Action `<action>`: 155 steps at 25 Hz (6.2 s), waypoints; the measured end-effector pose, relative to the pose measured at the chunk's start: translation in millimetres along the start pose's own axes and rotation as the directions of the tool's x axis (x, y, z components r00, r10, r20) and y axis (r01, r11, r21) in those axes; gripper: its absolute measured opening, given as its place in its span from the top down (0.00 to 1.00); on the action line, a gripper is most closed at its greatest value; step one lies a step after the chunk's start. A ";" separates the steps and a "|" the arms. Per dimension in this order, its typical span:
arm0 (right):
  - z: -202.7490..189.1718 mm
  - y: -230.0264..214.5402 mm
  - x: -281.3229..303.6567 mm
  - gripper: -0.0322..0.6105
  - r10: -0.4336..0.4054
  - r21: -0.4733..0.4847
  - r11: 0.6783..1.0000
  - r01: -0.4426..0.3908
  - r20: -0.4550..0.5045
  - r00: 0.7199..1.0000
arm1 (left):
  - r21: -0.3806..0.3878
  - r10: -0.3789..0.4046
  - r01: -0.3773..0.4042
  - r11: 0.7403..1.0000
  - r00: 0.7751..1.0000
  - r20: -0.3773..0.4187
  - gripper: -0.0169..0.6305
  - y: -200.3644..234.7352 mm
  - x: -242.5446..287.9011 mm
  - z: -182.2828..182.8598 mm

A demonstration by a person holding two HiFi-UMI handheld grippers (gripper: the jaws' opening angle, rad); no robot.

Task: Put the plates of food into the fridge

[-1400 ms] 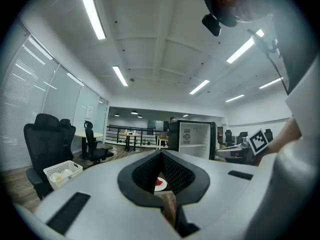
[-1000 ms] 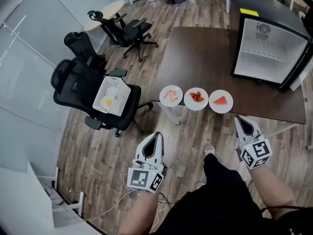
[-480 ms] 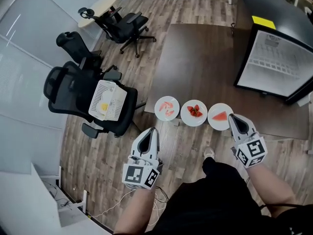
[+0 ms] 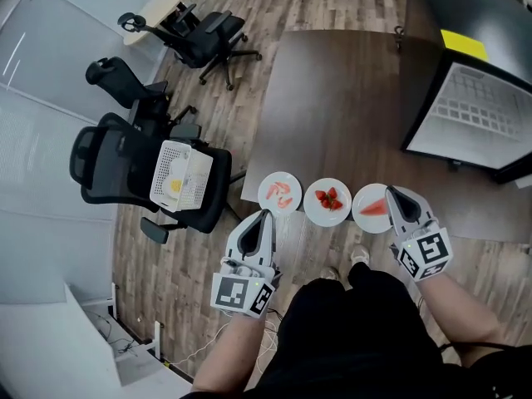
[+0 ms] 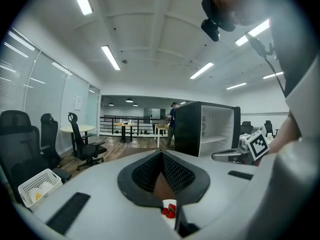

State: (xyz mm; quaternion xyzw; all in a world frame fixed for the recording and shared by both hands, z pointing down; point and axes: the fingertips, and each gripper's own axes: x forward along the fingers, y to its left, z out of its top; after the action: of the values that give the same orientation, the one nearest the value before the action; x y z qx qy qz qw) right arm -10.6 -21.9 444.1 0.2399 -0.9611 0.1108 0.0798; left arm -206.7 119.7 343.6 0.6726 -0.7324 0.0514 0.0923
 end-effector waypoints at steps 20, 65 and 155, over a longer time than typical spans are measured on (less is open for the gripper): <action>-85.9 -11.5 -36.8 0.97 -0.222 0.117 0.966 0.232 -0.096 0.970 | 0.019 -0.286 0.287 0.958 0.957 -0.048 0.97 -16.1 112.8 -50.9; -274.7 -13.9 -27.4 0.68 -0.282 0.921 0.308 0.237 -0.149 0.948 | -0.037 -0.375 0.376 0.926 0.903 -0.211 0.97 -63.8 88.1 -138.6; -35.6 -147.8 -105.2 0.93 -0.600 0.977 0.213 0.032 0.105 0.793 | 0.042 -0.498 0.496 0.867 0.865 0.068 0.97 -92.4 152.6 28.0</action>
State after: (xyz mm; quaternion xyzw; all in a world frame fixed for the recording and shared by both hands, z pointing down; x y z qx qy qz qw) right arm 155.5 -93.4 482.5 0.4565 -0.6143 0.5744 -0.2903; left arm -128.6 -43.1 342.9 0.8409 -0.5370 0.0087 0.0664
